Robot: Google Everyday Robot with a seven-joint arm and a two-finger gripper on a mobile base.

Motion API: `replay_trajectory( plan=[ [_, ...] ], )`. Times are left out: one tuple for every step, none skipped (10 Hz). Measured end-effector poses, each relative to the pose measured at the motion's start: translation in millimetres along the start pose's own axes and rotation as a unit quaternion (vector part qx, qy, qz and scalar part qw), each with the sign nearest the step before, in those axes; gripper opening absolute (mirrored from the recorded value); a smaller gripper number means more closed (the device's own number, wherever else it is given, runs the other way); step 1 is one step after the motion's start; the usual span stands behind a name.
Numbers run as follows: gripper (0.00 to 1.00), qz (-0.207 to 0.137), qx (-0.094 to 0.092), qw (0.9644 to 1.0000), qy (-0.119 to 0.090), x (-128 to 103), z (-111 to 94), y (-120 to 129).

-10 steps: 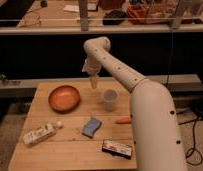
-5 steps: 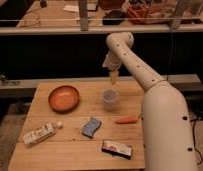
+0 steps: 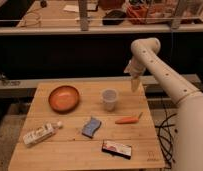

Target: Move the arm in a circular motion

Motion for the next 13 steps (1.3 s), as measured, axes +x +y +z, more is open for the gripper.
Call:
replay_trajectory(
  plan=[
    [0.8,0.003,-0.002,1.0,0.005,8.2,-4.8,26.7],
    [0.8,-0.001,-0.003,1.0,0.008,9.4,-9.4,53.0],
    [0.8,-0.006,-0.004,0.9999,0.01,6.4,-15.0,79.9],
    [0.8,-0.011,-0.004,0.9999,0.01,1.8,-17.1,92.1],
    [0.8,-0.022,-0.005,0.9997,0.01,-12.8,-20.2,107.8],
    [0.8,-0.028,-0.005,0.9995,0.009,-24.5,-21.8,116.5],
    [0.8,-0.039,-0.005,0.9992,0.007,-43.3,-23.2,125.9],
    [0.8,-0.05,-0.005,0.9987,0.005,-69.3,-24.7,134.9],
    [0.8,-0.059,-0.005,0.9982,0.003,-94.2,-25.6,142.2],
    [0.8,-0.069,-0.005,0.9976,0.0,-119.5,-26.7,149.6],
    [0.8,-0.079,-0.007,0.9968,-0.006,-151.7,-28.0,160.7],
    [0.8,-0.087,-0.008,0.9961,-0.014,-179.0,-28.8,169.4],
    [0.8,-0.095,-0.011,0.9951,-0.024,-205.0,-28.3,174.8]
  ],
)
